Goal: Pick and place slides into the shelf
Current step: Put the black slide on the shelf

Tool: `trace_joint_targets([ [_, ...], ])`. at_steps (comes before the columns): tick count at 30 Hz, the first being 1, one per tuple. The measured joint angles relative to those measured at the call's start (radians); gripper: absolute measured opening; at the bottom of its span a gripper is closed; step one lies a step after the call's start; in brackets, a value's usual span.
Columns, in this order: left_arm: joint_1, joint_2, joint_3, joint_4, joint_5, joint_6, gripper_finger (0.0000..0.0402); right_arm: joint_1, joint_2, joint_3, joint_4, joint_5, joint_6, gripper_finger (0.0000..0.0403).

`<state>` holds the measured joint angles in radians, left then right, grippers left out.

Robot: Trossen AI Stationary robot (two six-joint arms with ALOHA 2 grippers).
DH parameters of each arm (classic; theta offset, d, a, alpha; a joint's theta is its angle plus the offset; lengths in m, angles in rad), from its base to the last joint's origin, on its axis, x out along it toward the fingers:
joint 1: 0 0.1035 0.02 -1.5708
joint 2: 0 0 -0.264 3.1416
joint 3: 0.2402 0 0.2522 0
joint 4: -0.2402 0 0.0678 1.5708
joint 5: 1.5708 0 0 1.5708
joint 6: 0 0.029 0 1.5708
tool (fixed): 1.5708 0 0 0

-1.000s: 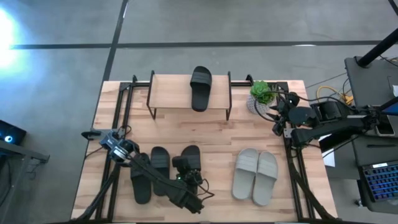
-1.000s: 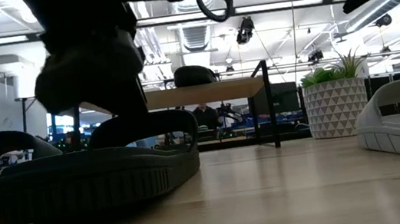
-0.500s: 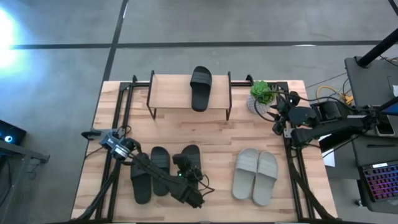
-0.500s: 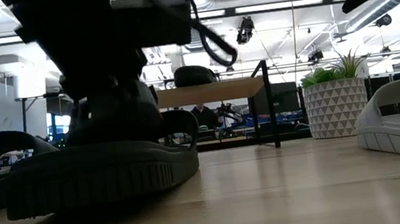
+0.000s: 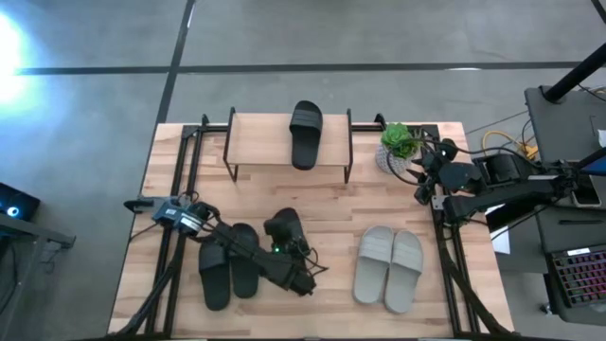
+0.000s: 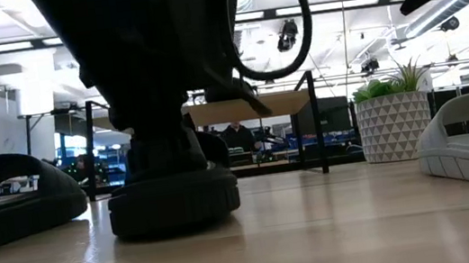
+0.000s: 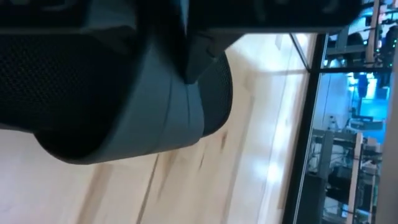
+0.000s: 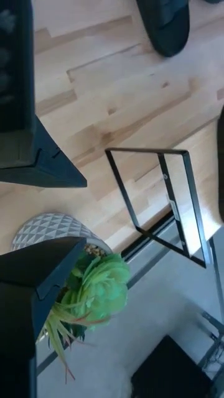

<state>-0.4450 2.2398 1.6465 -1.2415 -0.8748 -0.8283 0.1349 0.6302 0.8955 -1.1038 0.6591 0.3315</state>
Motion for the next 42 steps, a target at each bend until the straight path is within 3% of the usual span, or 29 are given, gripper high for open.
trace_joint_targets([
  [7, 0.021, -0.026, 0.027, -0.062, -0.021, -0.002, 0.0002, 0.000, 0.001, 0.000, 0.000, 0.016, 0.008, 0.0129],
  [15, 0.011, -0.273, 0.121, -0.321, -0.148, 0.006, 0.0001, 0.000, 0.001, 0.000, 0.008, 0.016, 0.024, 0.0123],
  [19, 0.051, -0.443, 0.102, -0.328, -0.192, 0.246, 0.0001, 0.000, 0.001, -0.001, 0.008, 0.016, 0.024, 0.0123],
  [23, 0.193, -0.532, 0.071, -0.308, -0.183, 0.439, 0.0001, 0.000, 0.001, -0.001, 0.009, 0.016, 0.019, 0.0121],
  [28, 0.416, -0.654, 0.021, -0.153, -0.235, 0.674, 0.0000, 0.000, 0.001, -0.001, 0.009, 0.016, 0.019, 0.0121],
  [31, 0.540, -0.697, -0.035, 0.111, -0.224, 0.931, 0.0000, 0.000, 0.001, -0.001, 0.010, 0.016, 0.016, 0.0118],
  [34, 0.641, -0.742, -0.119, 0.471, -0.037, 1.266, 0.0000, 0.000, 0.000, -0.002, 0.017, 0.028, 0.001, 0.0116],
  [37, 0.732, -0.750, -0.193, 0.625, -0.012, 1.517, 0.0000, 0.000, 0.002, -0.002, 0.018, 0.057, 0.012, 0.0118],
  [42, 0.858, -0.774, -0.249, 0.602, 0.096, 1.493, 0.0000, 0.000, 0.000, -0.002, 0.018, 0.078, 0.076, 0.0116],
])
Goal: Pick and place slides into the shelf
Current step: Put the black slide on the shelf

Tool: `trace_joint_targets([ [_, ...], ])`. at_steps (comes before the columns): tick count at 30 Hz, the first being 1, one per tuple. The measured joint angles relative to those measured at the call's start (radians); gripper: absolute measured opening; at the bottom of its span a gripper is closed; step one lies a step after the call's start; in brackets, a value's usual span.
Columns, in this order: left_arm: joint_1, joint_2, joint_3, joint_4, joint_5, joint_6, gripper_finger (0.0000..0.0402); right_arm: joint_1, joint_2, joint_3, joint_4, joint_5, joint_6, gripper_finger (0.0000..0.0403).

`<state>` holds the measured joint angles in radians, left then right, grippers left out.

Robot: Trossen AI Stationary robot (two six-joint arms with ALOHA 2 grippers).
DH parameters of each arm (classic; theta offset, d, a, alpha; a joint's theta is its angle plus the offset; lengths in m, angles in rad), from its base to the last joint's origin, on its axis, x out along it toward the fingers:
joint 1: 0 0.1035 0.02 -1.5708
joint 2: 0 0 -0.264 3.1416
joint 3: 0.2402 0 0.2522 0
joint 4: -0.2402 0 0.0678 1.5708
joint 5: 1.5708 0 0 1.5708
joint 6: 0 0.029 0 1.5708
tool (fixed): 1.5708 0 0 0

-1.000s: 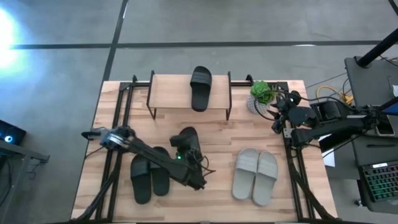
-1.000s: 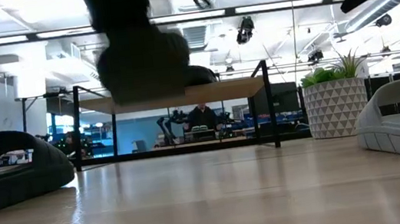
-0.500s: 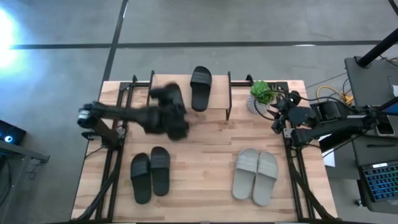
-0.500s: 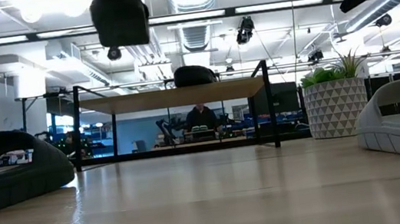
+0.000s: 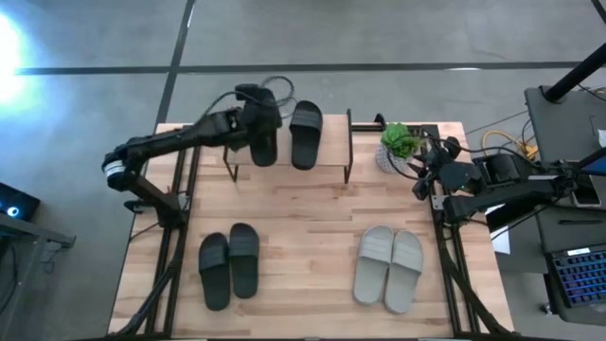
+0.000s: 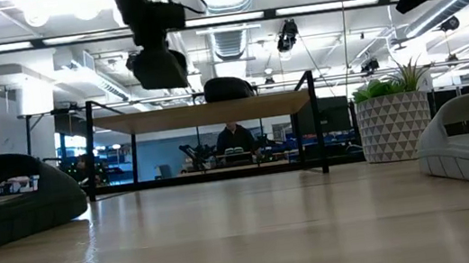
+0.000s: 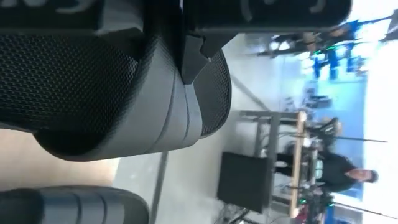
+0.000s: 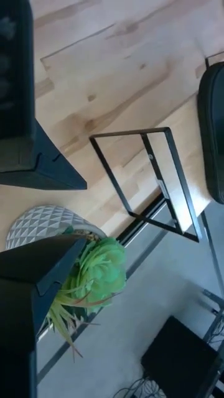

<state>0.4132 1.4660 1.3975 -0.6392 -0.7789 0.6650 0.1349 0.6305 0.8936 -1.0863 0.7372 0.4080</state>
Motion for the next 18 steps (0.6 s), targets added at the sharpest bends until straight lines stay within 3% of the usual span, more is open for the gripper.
trace_joint_targets([
  [7, 0.104, 0.001, -0.097, 0.165, 0.149, 0.025, 0.0000, -0.001, 0.010, 0.000, 0.000, 0.000, -0.011, 0.0114],
  [18, 0.111, 0.120, -0.104, 0.267, 0.180, 0.108, 0.0000, -0.005, 0.088, 0.000, 0.027, 0.005, -0.008, 0.0114],
])
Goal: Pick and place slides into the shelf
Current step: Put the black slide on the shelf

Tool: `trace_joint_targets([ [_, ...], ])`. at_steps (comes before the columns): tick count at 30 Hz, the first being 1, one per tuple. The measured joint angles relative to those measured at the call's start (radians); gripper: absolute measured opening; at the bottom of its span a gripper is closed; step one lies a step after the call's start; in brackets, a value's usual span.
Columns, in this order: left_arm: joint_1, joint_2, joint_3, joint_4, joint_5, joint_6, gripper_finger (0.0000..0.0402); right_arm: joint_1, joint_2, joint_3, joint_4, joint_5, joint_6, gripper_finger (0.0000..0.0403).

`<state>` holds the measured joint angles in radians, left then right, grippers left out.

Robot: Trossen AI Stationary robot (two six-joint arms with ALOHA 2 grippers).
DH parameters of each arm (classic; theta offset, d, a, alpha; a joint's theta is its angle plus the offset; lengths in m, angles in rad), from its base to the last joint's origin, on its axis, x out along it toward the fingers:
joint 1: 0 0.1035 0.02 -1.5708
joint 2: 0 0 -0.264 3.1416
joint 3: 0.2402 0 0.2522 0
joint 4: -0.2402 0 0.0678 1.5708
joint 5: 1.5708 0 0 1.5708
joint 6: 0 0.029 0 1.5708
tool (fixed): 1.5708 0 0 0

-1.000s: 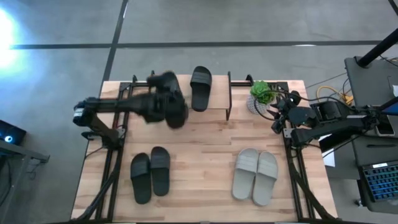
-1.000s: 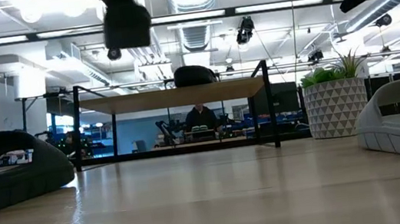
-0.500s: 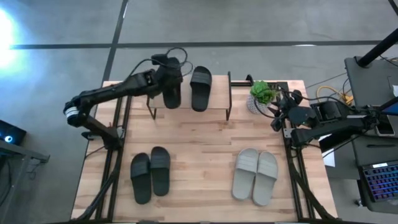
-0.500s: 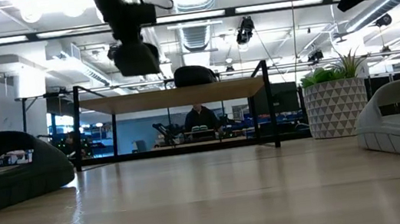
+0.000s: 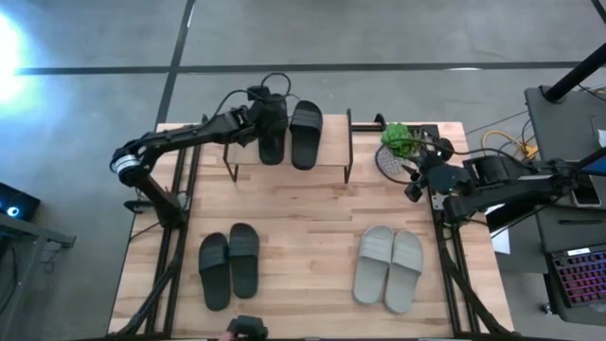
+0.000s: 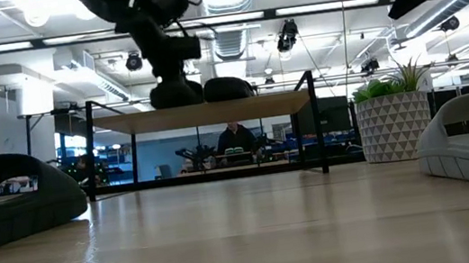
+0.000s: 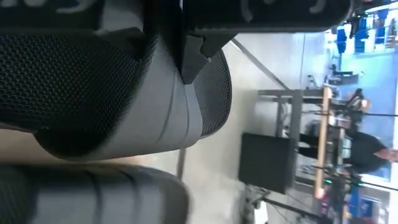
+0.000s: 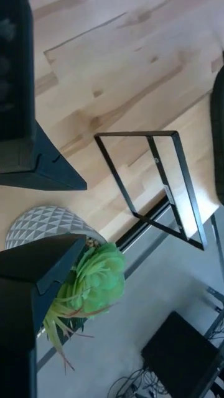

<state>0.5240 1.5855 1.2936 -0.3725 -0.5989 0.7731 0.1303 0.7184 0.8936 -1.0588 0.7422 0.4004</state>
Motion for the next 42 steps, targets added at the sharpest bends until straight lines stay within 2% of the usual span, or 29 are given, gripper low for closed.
trace_joint_targets([
  [8, 0.000, 0.022, 0.018, -0.011, 0.026, -0.006, 0.0000, 0.000, 0.051, 0.000, 0.001, 0.002, 0.011, 0.0114],
  [16, 0.000, 0.030, 0.015, -0.011, 0.049, -0.057, 0.0002, 0.000, 0.039, 0.000, 0.001, 0.002, 0.011, 0.0114],
  [22, 0.000, 0.031, 0.014, -0.011, 0.046, -0.063, 0.0045, 0.000, 0.029, 0.000, 0.002, 0.000, 0.011, 0.0114],
  [29, -0.002, 0.030, 0.015, -0.072, 0.076, -0.138, 0.0100, 0.000, 0.025, 0.000, 0.001, 0.000, 0.009, 0.0114],
  [42, -0.083, -0.017, 0.019, -0.107, 0.036, -0.169, 0.0109, 0.000, 0.022, 0.000, -0.007, 0.000, -0.007, 0.0114],
])
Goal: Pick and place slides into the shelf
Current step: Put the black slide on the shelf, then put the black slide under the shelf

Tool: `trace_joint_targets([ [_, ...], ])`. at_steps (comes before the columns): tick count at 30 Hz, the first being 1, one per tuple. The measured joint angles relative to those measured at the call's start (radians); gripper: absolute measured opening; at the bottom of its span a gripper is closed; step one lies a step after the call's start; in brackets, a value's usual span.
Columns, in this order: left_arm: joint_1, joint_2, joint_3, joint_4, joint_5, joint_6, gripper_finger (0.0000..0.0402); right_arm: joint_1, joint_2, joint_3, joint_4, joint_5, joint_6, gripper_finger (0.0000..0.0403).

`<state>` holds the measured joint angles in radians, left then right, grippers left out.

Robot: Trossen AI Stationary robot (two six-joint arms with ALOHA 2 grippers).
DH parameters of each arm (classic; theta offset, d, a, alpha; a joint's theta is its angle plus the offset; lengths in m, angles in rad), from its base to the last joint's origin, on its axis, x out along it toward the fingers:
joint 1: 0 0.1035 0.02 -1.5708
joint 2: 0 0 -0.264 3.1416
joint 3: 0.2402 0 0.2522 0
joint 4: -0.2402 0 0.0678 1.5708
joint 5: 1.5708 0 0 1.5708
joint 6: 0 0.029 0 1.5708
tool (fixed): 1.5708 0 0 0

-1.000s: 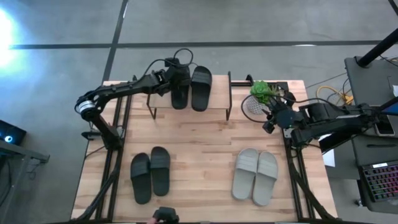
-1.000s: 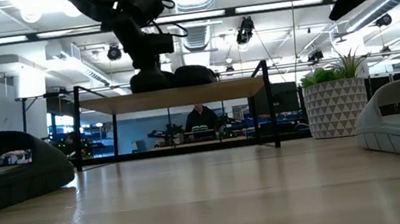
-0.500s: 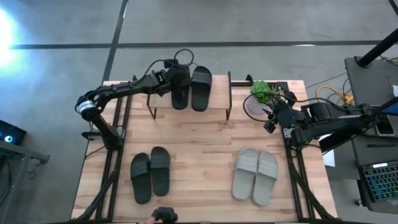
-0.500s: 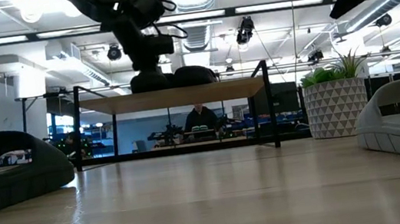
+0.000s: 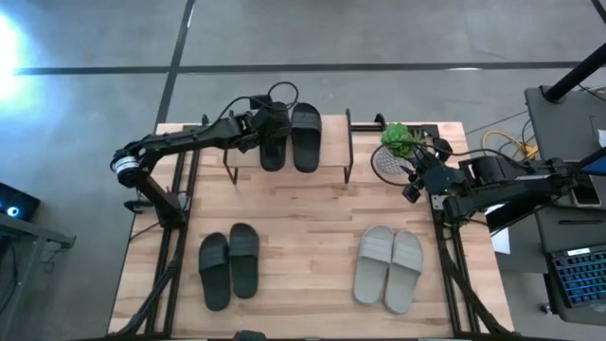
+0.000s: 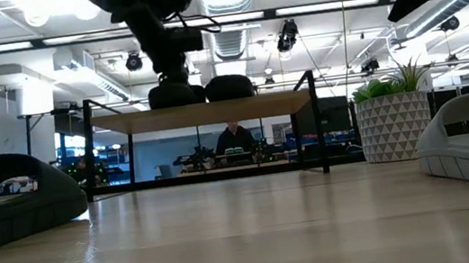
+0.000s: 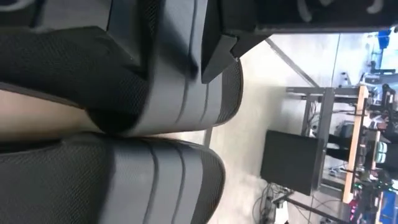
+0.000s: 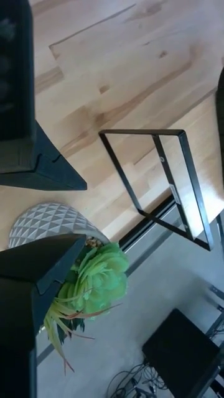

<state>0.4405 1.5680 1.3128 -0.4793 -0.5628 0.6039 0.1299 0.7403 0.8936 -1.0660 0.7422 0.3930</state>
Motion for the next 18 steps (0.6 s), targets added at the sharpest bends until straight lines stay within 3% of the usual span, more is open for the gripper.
trace_joint_targets([
  [11, -0.067, -0.019, 0.026, -0.103, -0.061, -0.103, 0.0109, 0.000, -0.001, 0.000, -0.004, 0.000, -0.010, 0.0114],
  [18, -0.181, -0.077, 0.050, -0.124, -0.075, -0.178, 0.0109, 0.000, -0.008, 0.000, -0.004, 0.000, -0.012, 0.0114],
])
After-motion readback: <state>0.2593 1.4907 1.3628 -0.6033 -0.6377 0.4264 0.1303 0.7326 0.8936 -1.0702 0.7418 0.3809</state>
